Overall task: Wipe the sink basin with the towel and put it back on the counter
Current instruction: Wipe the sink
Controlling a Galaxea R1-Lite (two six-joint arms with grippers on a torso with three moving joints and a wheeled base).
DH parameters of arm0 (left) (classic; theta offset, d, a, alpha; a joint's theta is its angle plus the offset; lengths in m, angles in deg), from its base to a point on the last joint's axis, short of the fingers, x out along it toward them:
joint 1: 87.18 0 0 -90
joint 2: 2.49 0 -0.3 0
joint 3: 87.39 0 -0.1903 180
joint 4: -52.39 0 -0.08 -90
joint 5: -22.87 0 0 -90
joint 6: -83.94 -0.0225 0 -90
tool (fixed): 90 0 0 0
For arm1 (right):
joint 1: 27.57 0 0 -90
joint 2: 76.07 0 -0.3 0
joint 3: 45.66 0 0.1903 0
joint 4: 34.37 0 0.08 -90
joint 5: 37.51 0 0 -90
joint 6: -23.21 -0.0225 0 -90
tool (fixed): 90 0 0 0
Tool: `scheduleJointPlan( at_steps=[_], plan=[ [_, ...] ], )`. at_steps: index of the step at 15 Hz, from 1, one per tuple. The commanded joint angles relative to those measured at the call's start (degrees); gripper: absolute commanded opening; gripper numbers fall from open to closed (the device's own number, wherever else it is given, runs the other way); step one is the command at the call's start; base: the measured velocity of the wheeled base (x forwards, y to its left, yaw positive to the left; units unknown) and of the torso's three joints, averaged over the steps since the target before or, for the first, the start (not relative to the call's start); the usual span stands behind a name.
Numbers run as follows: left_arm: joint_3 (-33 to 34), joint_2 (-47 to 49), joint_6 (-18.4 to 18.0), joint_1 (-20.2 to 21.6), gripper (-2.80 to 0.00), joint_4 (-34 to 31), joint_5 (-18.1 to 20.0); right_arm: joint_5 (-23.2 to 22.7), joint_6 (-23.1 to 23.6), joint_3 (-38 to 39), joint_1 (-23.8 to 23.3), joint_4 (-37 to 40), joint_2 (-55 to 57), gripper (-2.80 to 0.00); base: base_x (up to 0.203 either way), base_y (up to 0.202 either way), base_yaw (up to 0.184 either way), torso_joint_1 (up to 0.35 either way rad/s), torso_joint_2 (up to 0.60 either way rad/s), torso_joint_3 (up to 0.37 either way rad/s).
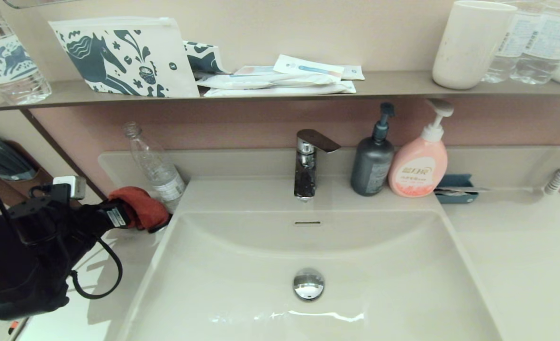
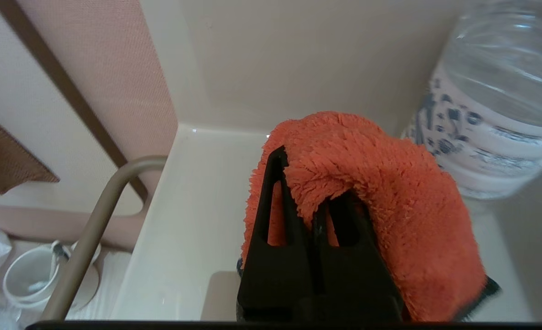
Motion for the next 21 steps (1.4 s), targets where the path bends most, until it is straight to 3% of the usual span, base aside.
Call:
scheduleJointPlan(
  at_steps=[1,3,8,12,13,19,21],
  plan=[
    [-2.8,2.9,0.0,0.0,-2.80,0.5,0.4,0.0,0.0,0.0,0.0,0.0,0.1,-2.80,0.000,0.000,0.000,0.000,0.00,0.000],
    [-5.4,2.7,0.0,-0.1,-2.80,-4.3,0.9,0.0,0.0,0.0,0.0,0.0,0.1,-2.80,0.000,0.000,0.000,0.000,0.00,0.000],
    [-10.5,-0.7,-0.4,0.1,-2.80,-19.2,6.3,0.0,0.0,0.0,0.0,0.0,0.1,-2.80,0.000,0.000,0.000,0.000,0.00,0.000],
    [-15.3,-3.5,-7.7,0.1,-2.80,-34.3,8.1,0.0,0.0,0.0,0.0,0.0,0.1,-2.80,0.000,0.000,0.000,0.000,0.00,0.000],
    [-16.1,-3.8,-9.0,0.0,-2.80,-36.1,8.3,0.0,0.0,0.0,0.0,0.0,0.1,-2.80,0.000,0.000,0.000,0.000,0.00,0.000],
    [-18.3,-3.1,-9.2,-4.4,-2.80,-37.7,8.1,0.0,0.0,0.0,0.0,0.0,0.1,-2.80,0.000,0.000,0.000,0.000,0.00,0.000],
    [-19.2,-3.2,-9.3,-4.6,-2.80,-41.7,8.4,0.0,0.0,0.0,0.0,0.0,0.1,-2.80,0.000,0.000,0.000,0.000,0.00,0.000]
  ],
)
